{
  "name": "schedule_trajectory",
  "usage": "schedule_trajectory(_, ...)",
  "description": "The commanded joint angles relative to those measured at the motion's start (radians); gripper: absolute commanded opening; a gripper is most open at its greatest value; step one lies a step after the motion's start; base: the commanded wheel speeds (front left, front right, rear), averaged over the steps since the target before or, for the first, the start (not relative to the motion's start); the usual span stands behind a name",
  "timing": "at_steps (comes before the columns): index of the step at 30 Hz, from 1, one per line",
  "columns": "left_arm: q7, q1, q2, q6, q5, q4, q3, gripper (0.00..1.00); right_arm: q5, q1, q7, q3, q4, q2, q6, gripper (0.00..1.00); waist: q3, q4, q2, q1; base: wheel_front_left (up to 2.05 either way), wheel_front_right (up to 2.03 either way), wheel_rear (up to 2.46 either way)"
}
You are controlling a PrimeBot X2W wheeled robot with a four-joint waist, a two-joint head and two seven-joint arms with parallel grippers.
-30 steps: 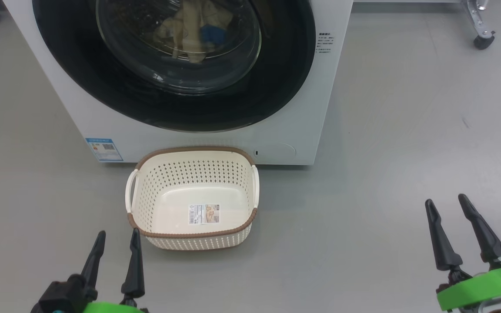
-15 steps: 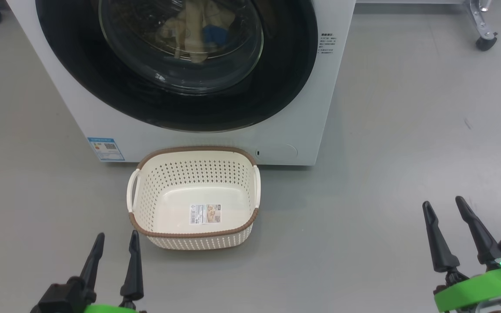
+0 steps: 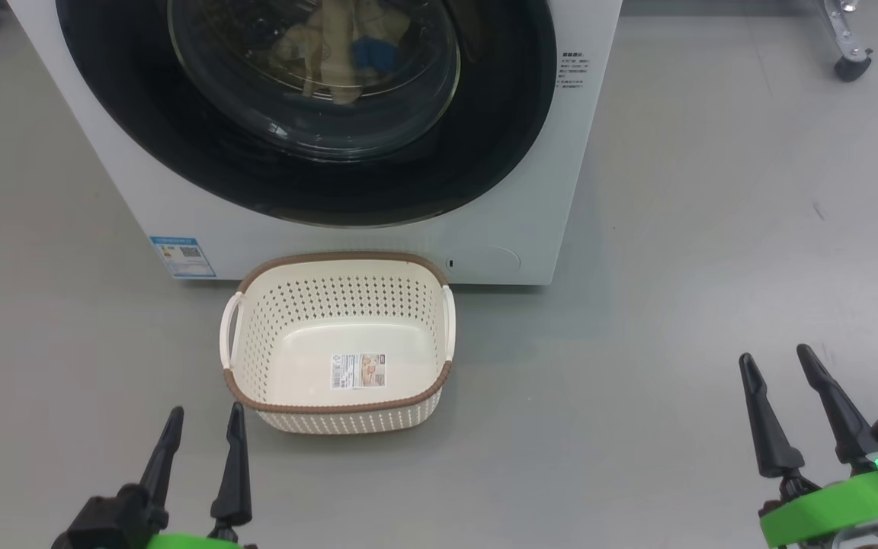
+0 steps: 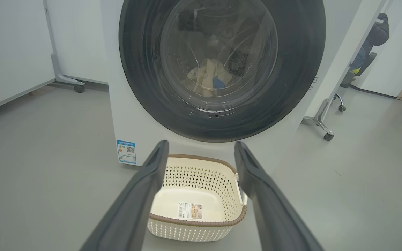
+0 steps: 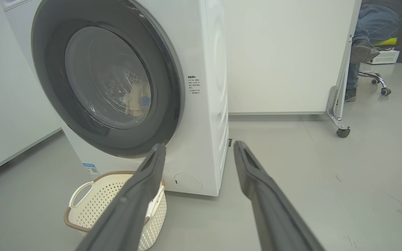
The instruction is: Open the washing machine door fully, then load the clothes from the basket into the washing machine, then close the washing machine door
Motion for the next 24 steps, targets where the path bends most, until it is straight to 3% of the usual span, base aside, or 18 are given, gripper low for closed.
schedule_trajectory(1, -0.011, -0.023, 0.01, -0.003, 0.009, -0.038, 0.042, 1.0, -0.004, -0.027, -0.002, 0.021, -0.029, -0.015, -0.004, 1.0, 0.0, 0.0, 0.0, 0.0001, 0.0, 0.0, 0.0)
schedule_trajectory(21, -0.011, -0.028, 0.01, -0.007, 0.008, -0.043, 0.051, 1.0, -0.005, -0.03, -0.002, 0.011, -0.03, -0.005, -0.004, 1.0, 0.008, 0.002, 0.0, 0.0001, 0.0, 0.0, 0.0)
schedule_trajectory(22, 0.0, 0.0, -0.001, -0.007, 0.007, 0.001, 0.014, 0.0, 0.0, 0.0, 0.0, -0.003, 0.005, 0.005, 0.0, 0.0, 0.008, 0.002, 0.0, 0.0001, 0.0, 0.0, 0.0)
schedule_trajectory(24, 0.005, 0.003, -0.004, -0.007, 0.004, 0.029, 0.011, 0.0, 0.003, 0.004, 0.0, 0.002, 0.032, 0.009, 0.0, 0.0, 0.008, 0.002, 0.0, 0.0001, 0.0, 0.0, 0.0)
